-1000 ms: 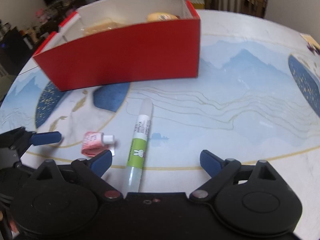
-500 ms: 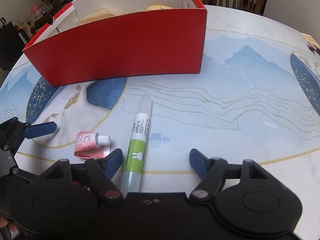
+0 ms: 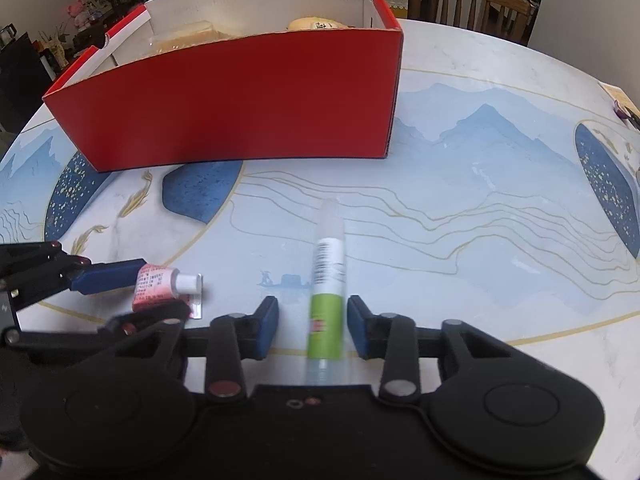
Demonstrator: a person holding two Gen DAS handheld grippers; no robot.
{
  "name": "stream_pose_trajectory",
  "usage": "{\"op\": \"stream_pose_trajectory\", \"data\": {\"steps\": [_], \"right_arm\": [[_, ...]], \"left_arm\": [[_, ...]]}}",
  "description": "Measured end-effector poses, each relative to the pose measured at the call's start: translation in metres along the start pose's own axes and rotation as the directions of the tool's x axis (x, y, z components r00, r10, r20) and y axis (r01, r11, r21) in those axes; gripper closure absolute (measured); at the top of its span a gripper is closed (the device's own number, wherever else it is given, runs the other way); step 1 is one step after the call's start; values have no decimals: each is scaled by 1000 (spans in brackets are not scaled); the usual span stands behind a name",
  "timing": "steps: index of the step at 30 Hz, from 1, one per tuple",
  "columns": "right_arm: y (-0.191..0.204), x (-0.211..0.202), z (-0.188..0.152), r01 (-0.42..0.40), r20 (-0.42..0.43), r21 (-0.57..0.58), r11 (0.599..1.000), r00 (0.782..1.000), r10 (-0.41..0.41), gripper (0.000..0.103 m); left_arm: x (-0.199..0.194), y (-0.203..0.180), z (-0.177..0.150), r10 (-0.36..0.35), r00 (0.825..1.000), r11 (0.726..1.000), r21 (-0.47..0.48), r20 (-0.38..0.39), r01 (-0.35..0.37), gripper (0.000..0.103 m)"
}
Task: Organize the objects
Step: 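Grasp the pink tube with left tool while right tool grasps green glue stick, then carry the pink tube and glue stick with both tools into the red box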
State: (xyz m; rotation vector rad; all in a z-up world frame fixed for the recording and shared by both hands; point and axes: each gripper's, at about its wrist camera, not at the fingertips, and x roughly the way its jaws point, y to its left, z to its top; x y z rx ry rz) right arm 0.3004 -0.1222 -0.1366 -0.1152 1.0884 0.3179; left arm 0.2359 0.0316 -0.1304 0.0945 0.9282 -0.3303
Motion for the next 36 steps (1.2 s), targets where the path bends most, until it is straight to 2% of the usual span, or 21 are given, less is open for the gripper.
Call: {"op": "stream_pose_trajectory", "data": {"steps": [1,3,4,9,17,23,28,32,36], "right_arm": [[-1,0,-1,3,3,-7,1000,1000,-3,74],[-3,-2,-2,2,4,-8,1000,1000,-2,85],[-5,-3,-3,-6,3,-3,1000,1000,6,86],[-6,-12,-10,-5,27,-19,1000,1000,6,86],[-8,-41,-18,-71,80,5,997,994,70,86],[-7,-56,-26,-122,96,29,992,988,119,86],[-5,-70,-31,-149,108,35,988,984,145,86],[-4,-83,-28,-175,125,34,984,978,169,86],[-2,-97,-21,-185,150,22,983,972,179,86]], "left_arm": [[-1,1,1,-1,1000,1000,-8,-1,1,70],[-2,2,2,0,1000,1000,-21,-1,0,71],[-3,3,2,-1,1000,1000,-27,-2,1,72],[-7,5,3,-10,1000,999,-54,-9,10,75],[-22,11,2,-27,1000,993,-113,-11,25,77],[-34,12,0,-3,1000,991,-135,-5,2,77],[-52,12,0,-2,1000,986,-165,18,5,77],[-65,17,3,-21,1000,973,-230,23,25,77],[-81,17,12,-15,998,970,-240,62,30,77]]}}
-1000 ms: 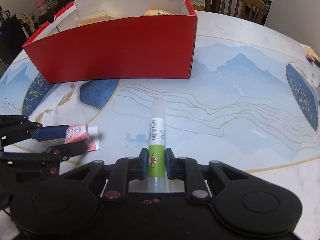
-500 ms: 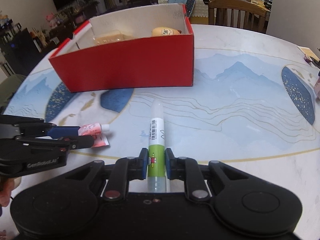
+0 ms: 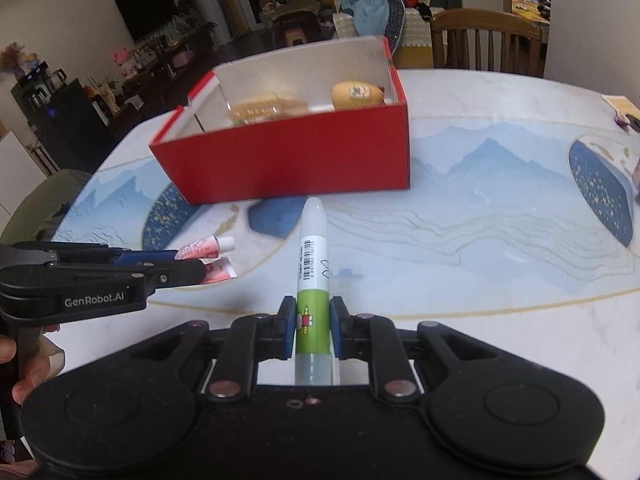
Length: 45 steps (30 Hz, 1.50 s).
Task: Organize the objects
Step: 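Carry the pink tube and glue stick with both tools into the red box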
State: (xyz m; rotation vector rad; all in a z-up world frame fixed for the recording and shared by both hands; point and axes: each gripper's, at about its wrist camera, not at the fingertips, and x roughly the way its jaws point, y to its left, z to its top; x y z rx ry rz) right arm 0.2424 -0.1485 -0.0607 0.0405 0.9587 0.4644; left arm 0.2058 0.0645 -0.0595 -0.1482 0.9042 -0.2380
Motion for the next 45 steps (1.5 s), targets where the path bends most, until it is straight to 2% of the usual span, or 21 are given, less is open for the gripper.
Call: {"op": "stream_pose_trajectory", "data": {"steps": [10,23,28,35,45], "right_arm": [[11,-17,36,6,69,-57,998,998,-2,86],[22,-11,97,35,147,-135,990,989,-15,86],[19,4,122,39,147,-126,991,989,-20,86],[16,33,152,89,165,-117,989,984,-69,86],[6,81,183,122,111,-104,987,988,-111,86]], "left_arm": [[-25,-5,36,-9,995,1000,13,100,7,77],[-28,1,87,25,983,996,81,181,-40,77],[-16,6,107,41,982,994,95,183,-59,77],[11,10,135,62,981,988,126,181,-86,77],[59,8,157,83,986,975,193,145,-110,77]]}}
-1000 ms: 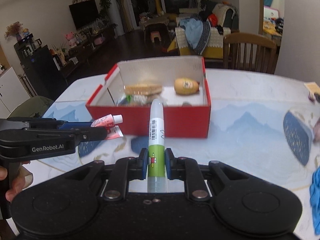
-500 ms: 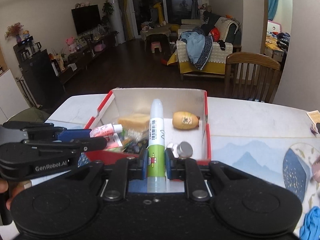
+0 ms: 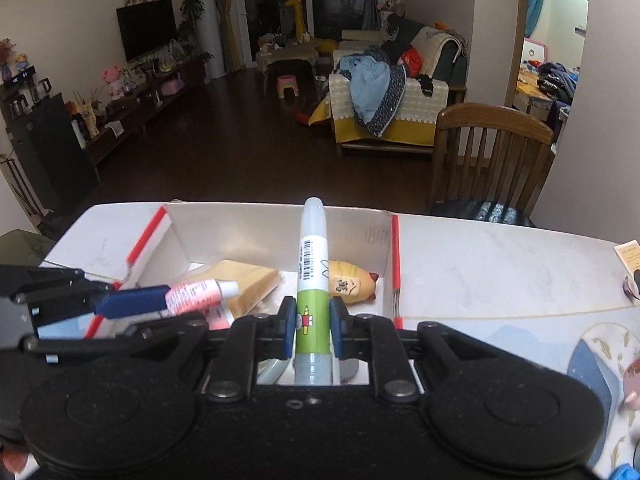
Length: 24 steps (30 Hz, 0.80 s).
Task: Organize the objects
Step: 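Carry the pink tube and glue stick with both tools into the red box, then open both tools to drop the pink tube and glue stick in the box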
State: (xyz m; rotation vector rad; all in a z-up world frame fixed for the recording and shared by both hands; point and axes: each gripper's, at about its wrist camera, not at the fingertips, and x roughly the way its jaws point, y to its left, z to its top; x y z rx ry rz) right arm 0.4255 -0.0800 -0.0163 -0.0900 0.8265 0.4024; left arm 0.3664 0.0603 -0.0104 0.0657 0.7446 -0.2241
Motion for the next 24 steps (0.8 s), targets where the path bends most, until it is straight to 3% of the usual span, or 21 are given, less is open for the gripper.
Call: {"op": "stream_pose_trajectory", "data": {"steps": [11,24], "right_arm": [[-8,56,-11,-6,-135,61,998,991,14,86],[-5,84,-23,-8,-212,50,999,977,18,86]], "left_arm": [[48,-6,-10,2,995,999,53,-99,3,77],[77,-6,-18,-9,983,998,65,-184,22,77]]}}
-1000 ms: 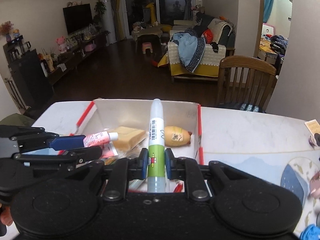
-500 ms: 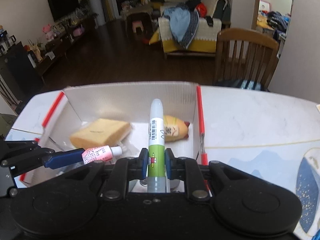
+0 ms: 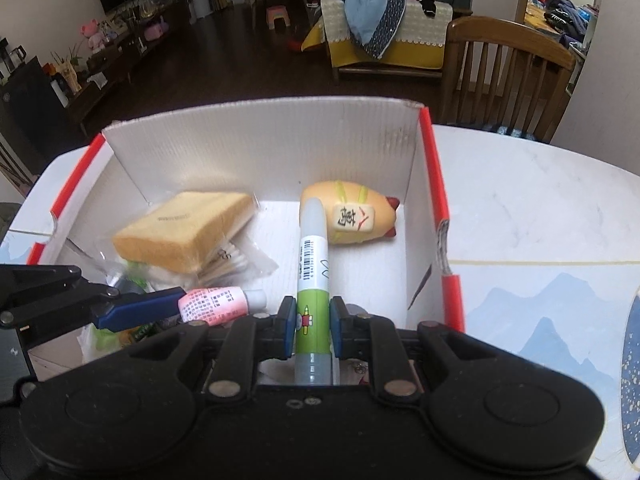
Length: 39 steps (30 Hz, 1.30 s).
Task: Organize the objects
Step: 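Open both tools to drop the pink tube and glue stick in the box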
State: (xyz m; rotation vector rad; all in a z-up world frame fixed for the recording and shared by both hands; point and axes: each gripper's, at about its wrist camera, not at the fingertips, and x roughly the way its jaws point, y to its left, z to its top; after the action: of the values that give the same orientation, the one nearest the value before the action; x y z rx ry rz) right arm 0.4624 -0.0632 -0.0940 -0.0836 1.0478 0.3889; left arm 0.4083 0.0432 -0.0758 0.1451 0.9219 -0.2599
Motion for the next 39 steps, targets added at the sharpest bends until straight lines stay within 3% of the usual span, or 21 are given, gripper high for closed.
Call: {"op": "stream_pose_trajectory", "data": {"steps": [14,28,31,36,39], "right_arm": [[-1,6,1,1,-15,-3,1000,1000,-1,85],[-3,-22,-2,5,34,-11,1000,999,-5,78],[-5,-32,-3,-13,50,-9,1000,999,13,73],[-5,-53,-11,-41,93,-34,999,995,44,52],[-3,-66,-16,-57,120,-50,997,991,62,48]], "left_arm": [[11,12,-2,-77,995,993,-98,-59,71,77],[-8,21,-10,-114,993,978,-178,-21,108,76],[-17,19,-13,-112,994,979,-173,-1,110,76],[-35,13,-18,-99,994,984,-142,33,103,76],[-46,11,-21,-90,994,987,-132,59,97,76]]}}
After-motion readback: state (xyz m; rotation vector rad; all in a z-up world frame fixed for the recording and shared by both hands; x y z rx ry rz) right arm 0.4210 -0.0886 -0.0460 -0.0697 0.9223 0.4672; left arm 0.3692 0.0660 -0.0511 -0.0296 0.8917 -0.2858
